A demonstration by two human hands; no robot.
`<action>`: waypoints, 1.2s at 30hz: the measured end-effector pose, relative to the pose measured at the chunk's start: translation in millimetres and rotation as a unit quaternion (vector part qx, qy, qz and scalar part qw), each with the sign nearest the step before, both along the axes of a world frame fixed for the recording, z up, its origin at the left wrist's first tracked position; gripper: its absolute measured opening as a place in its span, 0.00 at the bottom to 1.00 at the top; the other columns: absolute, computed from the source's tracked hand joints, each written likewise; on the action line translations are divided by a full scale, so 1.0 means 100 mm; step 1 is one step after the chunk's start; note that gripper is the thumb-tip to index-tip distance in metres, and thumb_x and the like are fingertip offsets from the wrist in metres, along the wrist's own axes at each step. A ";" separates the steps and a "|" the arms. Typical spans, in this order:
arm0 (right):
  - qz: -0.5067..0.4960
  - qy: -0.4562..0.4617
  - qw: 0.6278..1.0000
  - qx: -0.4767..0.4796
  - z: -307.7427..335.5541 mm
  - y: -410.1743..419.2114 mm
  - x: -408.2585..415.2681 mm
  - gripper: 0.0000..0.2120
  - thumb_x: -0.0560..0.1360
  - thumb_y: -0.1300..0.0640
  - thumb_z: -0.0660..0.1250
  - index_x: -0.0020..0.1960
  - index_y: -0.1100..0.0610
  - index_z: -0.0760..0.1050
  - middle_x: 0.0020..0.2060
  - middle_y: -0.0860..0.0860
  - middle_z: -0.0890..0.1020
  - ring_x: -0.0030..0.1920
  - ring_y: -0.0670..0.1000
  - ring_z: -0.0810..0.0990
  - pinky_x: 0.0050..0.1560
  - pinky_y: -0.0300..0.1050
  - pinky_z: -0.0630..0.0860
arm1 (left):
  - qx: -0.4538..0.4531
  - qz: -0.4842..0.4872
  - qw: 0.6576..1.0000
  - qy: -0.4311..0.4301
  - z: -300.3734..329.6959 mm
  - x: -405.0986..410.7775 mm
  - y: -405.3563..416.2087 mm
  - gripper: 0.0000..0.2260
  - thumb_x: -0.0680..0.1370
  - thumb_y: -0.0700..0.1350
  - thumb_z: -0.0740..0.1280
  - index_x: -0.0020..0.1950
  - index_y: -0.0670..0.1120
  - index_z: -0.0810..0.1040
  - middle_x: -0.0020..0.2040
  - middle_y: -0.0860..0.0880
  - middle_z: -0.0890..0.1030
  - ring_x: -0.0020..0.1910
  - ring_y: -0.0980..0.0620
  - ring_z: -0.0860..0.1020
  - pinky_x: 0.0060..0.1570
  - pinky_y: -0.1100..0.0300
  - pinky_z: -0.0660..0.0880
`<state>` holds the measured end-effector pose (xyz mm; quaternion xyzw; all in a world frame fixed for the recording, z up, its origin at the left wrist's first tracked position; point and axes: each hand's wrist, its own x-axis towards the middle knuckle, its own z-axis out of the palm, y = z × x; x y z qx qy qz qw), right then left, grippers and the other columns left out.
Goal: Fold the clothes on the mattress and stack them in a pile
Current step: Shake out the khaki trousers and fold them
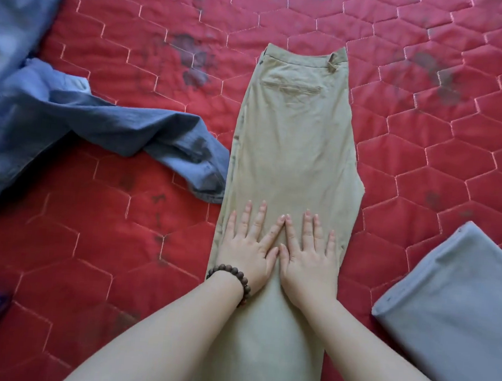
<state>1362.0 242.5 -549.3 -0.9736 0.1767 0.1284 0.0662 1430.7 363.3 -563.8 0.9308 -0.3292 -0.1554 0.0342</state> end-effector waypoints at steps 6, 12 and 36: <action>-0.031 0.012 0.999 -0.009 0.07 0.62 -0.84 0.27 0.80 0.45 0.49 0.78 0.48 0.52 0.77 0.56 0.50 0.77 0.58 0.49 0.75 0.60 0.46 | 0.031 -0.026 0.999 0.013 0.07 -0.82 0.57 0.28 0.81 0.58 0.44 0.73 0.60 0.28 0.75 0.50 0.29 0.73 0.46 0.27 0.69 0.39 0.28; -0.032 0.010 0.999 -0.027 0.11 1.10 -1.47 0.27 0.78 0.45 0.46 0.76 0.50 0.61 0.76 0.58 0.59 0.76 0.59 0.58 0.73 0.62 0.50 | 0.039 -0.038 0.998 0.020 0.11 -1.45 1.03 0.28 0.81 0.57 0.43 0.73 0.57 0.28 0.76 0.48 0.30 0.74 0.46 0.29 0.71 0.40 0.32; -0.022 0.017 0.999 0.029 0.16 2.23 -3.39 0.28 0.81 0.48 0.56 0.78 0.50 0.51 0.77 0.60 0.49 0.77 0.59 0.45 0.75 0.58 0.44 | 0.048 -0.067 0.995 0.061 0.27 -3.42 2.30 0.30 0.82 0.57 0.46 0.76 0.51 0.31 0.76 0.43 0.31 0.74 0.45 0.29 0.72 0.45 0.31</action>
